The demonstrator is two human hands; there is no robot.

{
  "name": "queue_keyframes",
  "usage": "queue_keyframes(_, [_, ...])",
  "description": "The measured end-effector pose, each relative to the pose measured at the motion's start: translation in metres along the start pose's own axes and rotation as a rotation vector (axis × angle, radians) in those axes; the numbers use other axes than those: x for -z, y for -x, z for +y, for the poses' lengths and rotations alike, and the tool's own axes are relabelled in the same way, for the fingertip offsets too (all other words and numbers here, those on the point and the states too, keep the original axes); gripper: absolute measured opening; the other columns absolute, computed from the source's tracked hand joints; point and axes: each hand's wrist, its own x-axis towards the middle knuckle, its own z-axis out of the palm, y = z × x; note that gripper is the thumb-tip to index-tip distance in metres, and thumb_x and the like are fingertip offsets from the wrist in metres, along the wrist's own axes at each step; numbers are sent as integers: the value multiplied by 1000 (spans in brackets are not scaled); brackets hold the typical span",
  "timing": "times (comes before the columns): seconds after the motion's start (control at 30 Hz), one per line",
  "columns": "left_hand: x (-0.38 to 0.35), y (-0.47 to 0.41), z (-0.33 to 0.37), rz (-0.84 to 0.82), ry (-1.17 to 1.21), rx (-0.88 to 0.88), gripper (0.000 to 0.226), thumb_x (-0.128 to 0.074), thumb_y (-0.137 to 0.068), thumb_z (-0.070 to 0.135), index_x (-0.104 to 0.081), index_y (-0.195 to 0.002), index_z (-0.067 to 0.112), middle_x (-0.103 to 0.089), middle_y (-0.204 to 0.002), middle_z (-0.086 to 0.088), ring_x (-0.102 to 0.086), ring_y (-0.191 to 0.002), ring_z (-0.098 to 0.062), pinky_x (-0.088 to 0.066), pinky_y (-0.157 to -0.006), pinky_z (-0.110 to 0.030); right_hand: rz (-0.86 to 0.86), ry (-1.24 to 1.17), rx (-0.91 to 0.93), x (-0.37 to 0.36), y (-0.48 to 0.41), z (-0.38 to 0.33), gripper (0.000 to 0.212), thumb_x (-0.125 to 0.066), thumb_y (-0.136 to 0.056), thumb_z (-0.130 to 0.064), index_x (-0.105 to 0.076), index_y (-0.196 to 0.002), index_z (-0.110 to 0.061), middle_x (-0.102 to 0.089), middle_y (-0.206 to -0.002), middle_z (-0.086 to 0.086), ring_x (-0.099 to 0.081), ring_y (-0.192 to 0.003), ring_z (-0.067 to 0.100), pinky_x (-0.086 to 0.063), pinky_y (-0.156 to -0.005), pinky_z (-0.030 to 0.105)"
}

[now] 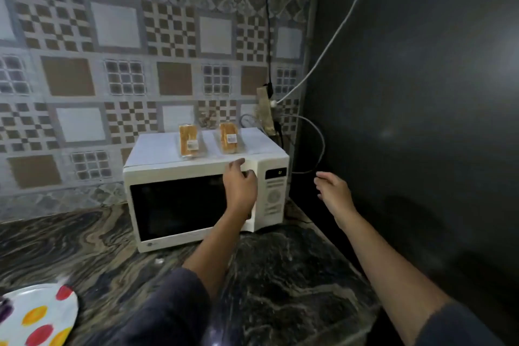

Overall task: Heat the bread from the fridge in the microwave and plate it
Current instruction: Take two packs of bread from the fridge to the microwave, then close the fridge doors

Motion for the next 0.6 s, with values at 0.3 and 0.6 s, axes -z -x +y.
queue_keyframes(0.3, [-108, 205, 53, -461, 128, -9, 35, -47, -95, 11, -50, -129, 6, -53, -130, -9, -51, -118, -22, -41, -98, -28, 285, 96, -9, 192, 173, 46, 21, -52, -92, -12, -62, -109, -19, -59, -102, -4, -55, -101, 13, -47, -91, 31])
queue_keyframes(0.6, [-215, 397, 131, -858, 233, -139, 24, -49, -94, 14, -58, -116, 9, -59, -115, -5, -55, -104, -17, -41, -85, -23, 721, 140, -40, 379, 307, 89, 11, -56, -90, -8, -66, -96, -12, -62, -83, -1, -58, -87, 17, -49, -79, 27])
